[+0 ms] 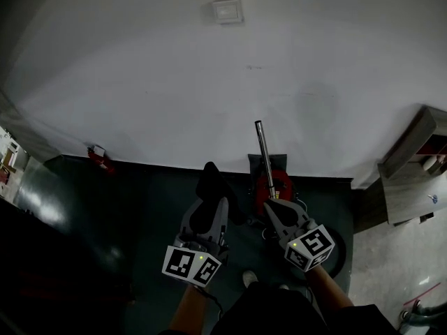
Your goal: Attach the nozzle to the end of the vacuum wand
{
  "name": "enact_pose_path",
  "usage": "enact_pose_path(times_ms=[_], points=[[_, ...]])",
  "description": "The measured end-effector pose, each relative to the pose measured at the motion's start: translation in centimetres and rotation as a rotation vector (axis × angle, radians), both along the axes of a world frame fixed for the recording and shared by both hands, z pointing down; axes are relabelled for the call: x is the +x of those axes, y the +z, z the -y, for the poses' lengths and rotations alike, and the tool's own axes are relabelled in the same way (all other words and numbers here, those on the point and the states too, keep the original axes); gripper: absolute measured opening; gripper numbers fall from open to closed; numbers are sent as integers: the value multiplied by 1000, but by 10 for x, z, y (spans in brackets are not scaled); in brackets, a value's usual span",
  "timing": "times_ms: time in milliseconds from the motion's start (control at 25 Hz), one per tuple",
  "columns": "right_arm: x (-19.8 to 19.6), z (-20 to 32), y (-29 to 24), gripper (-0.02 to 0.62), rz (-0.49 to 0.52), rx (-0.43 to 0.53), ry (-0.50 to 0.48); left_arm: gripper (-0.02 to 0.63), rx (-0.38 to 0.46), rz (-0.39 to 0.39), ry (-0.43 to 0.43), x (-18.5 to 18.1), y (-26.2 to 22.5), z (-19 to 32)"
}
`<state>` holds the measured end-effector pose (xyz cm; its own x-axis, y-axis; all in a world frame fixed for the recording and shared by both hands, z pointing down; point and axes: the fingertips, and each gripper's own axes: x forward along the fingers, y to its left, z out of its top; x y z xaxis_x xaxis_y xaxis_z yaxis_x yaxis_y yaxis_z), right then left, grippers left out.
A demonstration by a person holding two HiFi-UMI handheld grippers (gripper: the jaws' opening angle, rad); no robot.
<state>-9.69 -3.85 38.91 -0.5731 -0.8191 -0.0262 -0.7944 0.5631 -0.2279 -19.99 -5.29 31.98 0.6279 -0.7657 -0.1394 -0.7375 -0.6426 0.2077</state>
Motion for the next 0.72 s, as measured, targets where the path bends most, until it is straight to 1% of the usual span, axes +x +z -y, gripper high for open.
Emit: enact_pose_path(times_ms=[240, 320, 520, 720], points=[[8, 18, 5, 17, -36, -14, 53, 89, -8, -16, 33, 0, 1, 21], [11, 28, 7, 17, -31, -13, 61, 88, -9, -19, 39, 2, 2, 31], [26, 62, 15, 18, -39, -36, 79, 89, -8, -18, 48, 12, 2, 61], [42, 112, 29, 18, -11, -54, 79, 89, -14, -21, 40, 22, 4, 103]])
